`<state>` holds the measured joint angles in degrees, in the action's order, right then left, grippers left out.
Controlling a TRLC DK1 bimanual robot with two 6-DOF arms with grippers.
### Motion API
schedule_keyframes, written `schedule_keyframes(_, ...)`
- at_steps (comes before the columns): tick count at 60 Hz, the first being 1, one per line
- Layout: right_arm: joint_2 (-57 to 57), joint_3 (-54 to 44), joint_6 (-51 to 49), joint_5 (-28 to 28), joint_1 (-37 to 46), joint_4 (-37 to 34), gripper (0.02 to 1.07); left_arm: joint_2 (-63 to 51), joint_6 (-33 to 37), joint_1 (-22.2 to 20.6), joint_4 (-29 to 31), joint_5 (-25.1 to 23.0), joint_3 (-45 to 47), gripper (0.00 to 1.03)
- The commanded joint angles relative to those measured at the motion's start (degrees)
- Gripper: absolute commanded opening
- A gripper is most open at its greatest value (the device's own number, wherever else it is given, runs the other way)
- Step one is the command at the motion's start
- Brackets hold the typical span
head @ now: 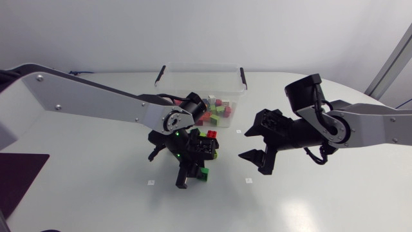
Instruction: Place the duplo bricks in the container
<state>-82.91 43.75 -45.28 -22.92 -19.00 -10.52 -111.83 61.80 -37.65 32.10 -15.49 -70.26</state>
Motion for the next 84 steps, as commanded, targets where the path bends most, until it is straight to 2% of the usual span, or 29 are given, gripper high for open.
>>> schedule_keyframes(1,0.6,-1.6,-1.2,-0.5,0.3,-0.7,0.90,2.8,2.0,-0.3,1.1,0.2,2.3,0.28)
schedule_keyframes(19,-2.3,-0.2,-1.3,-0.5,-3.0,-0.6,0.90,11.9,2.1,1.3,5.1,-0.7,6.2,0.28)
schedule_keyframes(32,-11.5,5.9,-4.5,0.2,-6.7,-1.6,0.90,22.4,1.6,6.4,6.0,-2.9,8.5,0.28)
schedule_keyframes(39,-15.5,9.3,-6.8,0.6,-7.5,-1.5,0.90,28.2,0.4,10.8,6.0,-4.2,8.9,0.28)
schedule_keyframes(47,-19.1,13.0,-8.8,0.5,-7.8,-2.3,0.90,30.6,-1.5,13.7,5.6,-6.1,8.2,0.28)
schedule_keyframes(66,-25.6,20.8,-14.3,-0.6,-10.2,-10.0,0.90,31.9,-8.6,17.8,-0.7,-7.3,6.0,0.28)
schedule_keyframes(84,-32.4,28.6,-17.1,-1.3,-10.9,-16.2,0.89,29.6,-16.5,20.1,-9.7,-7.5,2.8,0.28)
